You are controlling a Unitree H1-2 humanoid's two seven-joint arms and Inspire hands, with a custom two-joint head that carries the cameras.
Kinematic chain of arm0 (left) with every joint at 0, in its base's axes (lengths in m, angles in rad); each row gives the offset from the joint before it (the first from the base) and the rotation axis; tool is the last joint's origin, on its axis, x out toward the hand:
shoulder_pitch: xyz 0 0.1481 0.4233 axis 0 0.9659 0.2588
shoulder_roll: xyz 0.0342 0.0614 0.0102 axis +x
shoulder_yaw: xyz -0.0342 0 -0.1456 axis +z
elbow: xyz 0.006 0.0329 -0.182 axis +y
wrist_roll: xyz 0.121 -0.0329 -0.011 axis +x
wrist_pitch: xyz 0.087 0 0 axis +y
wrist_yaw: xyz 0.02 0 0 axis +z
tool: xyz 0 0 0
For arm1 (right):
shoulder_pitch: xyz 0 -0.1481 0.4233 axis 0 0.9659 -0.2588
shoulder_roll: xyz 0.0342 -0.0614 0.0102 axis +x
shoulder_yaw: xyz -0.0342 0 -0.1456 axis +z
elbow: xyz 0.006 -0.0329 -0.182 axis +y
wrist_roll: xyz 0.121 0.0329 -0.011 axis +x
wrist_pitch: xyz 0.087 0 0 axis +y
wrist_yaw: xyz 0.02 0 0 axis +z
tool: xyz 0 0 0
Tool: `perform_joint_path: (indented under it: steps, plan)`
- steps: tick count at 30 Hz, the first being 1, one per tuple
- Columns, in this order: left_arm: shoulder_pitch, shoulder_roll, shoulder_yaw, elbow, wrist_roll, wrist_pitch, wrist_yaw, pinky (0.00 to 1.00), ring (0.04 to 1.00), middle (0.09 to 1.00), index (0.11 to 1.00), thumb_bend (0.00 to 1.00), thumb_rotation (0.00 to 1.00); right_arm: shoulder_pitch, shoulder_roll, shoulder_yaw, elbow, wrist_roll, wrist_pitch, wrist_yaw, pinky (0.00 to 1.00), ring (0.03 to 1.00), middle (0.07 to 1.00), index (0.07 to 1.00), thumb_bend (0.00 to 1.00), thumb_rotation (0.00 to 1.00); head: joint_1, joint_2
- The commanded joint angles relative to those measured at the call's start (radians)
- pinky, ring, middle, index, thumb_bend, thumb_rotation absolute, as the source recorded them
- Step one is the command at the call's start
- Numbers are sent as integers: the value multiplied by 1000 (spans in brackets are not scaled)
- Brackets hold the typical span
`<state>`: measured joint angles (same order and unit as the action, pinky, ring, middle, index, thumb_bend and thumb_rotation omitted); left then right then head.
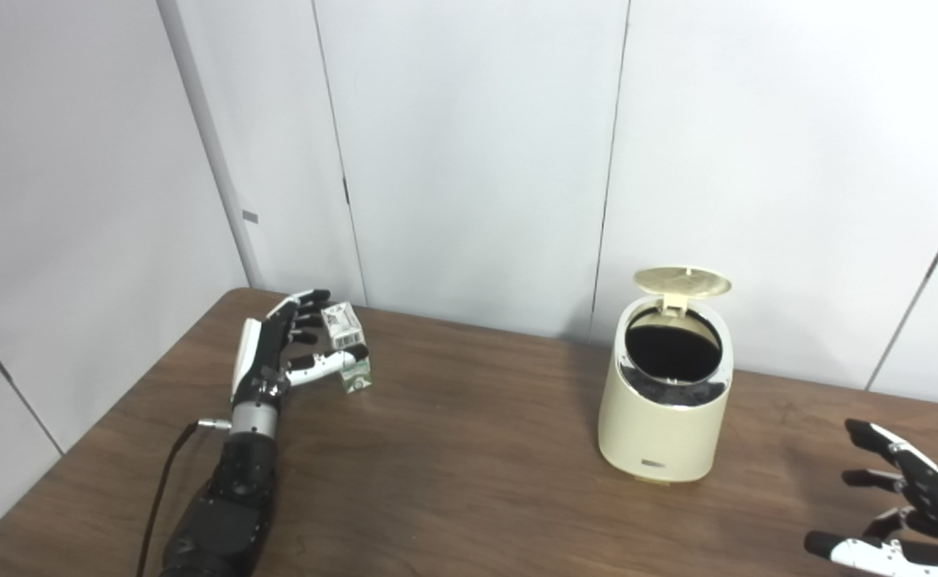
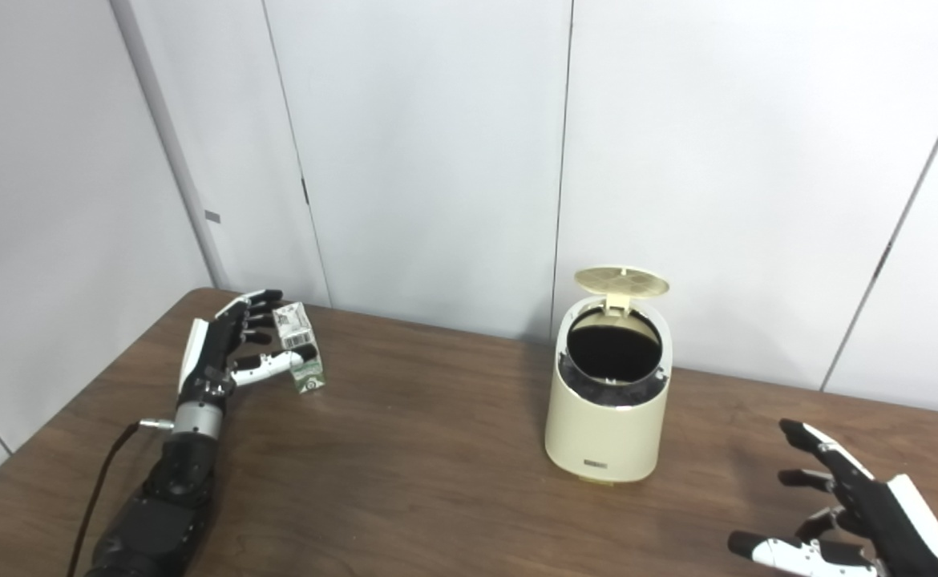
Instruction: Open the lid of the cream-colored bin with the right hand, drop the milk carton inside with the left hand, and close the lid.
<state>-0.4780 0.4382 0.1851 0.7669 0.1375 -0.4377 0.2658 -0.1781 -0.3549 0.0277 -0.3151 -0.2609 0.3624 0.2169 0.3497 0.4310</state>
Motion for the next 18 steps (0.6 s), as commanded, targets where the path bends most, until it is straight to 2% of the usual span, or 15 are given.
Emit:
perform_joint_path:
  steps: [1,6,13,18]
  plan:
    - [-41,19,2,5,0,-30,25,646,711,741,771,1000,266,-16,-23,-16,-49,7,-8,1,427,770,898,875,911,294,1,2]
    - [-43,12,-3,16,-3,-29,26,630,689,726,761,1000,266,-11,-27,-13,-58,1,-4,3,416,768,886,874,905,288,0,7]
    - [-44,0,-4,24,-9,-27,33,634,675,703,727,969,189,-6,-27,-12,-66,3,-2,6,445,779,886,876,908,289,-4,12]
    - [-46,1,-8,40,-20,-28,23,647,674,691,709,988,205,0,-30,-19,-57,17,-20,7,447,781,887,877,919,307,-6,17]
